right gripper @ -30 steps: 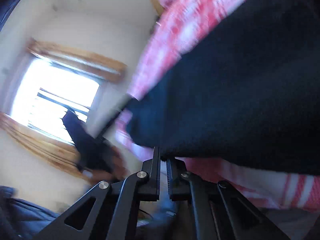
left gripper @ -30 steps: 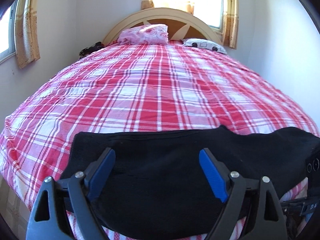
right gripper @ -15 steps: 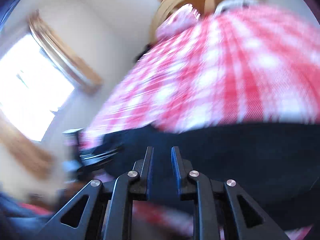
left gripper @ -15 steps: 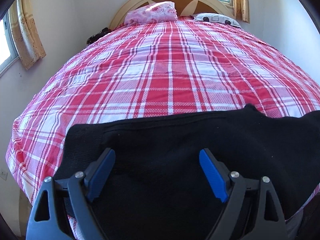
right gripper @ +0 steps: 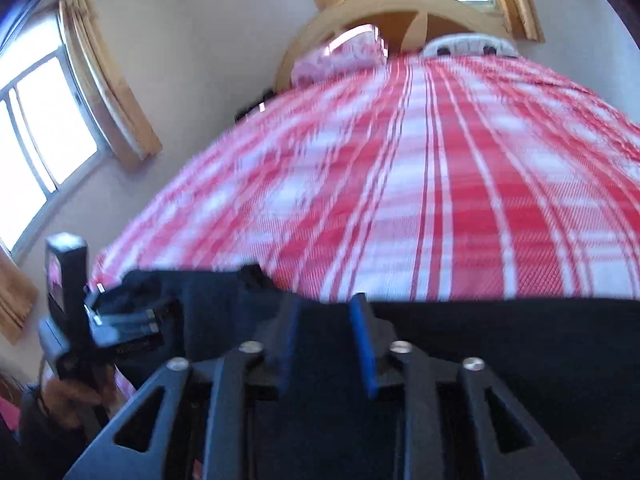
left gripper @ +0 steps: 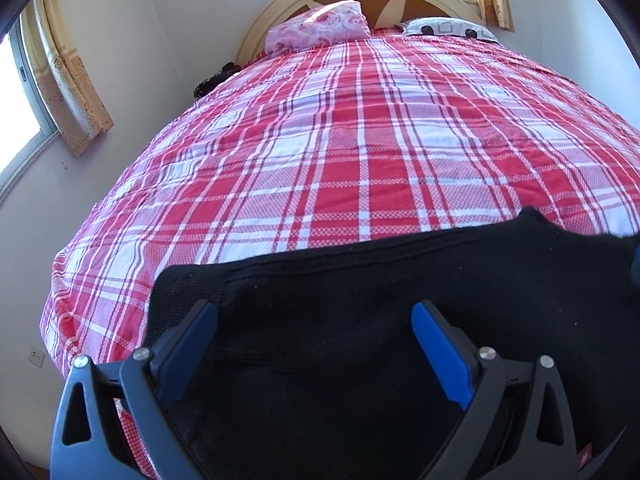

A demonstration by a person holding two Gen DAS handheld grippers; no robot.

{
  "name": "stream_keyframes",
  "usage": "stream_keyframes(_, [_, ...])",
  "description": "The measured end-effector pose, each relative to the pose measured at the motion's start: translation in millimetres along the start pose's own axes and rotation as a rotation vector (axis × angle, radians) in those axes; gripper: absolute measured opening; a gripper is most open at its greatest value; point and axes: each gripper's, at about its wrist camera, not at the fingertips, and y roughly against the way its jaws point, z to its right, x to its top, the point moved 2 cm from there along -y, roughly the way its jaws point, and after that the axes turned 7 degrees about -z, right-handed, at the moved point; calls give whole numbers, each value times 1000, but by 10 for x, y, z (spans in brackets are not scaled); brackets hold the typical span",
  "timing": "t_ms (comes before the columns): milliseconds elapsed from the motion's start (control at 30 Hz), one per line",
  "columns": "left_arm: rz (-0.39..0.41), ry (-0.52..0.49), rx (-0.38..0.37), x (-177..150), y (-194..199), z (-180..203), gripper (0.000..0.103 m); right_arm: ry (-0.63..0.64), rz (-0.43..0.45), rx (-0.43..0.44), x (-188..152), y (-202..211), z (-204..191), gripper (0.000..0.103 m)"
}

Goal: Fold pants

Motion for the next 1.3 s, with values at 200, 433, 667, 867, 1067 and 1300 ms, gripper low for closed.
stream_keyframes(200, [1, 14, -28, -20, -14, -97, 103, 92, 19, 53, -479, 176, -281, 60])
stream_keyframes(433, [16, 39, 34, -21, -69, -288, 103, 9, 9, 144, -1072, 576, 37, 59])
stream_keyframes(667, [6, 95, -3, 6, -186, -516, 103, -80, 61, 177, -1152, 1067, 246, 59])
stream_keyframes(867, [42, 56, 57, 84, -263, -451, 103, -493, 273, 77, -1431, 1656, 1312, 59])
stream_keyframes(1067, [15, 115, 0, 149, -344, -550, 103, -703, 376, 27, -1695, 1861, 1935, 55])
stream_keyframes(1300, [7, 106, -3, 194, -385, -553, 103, -782, 371, -9, -1640, 1757, 2163, 1])
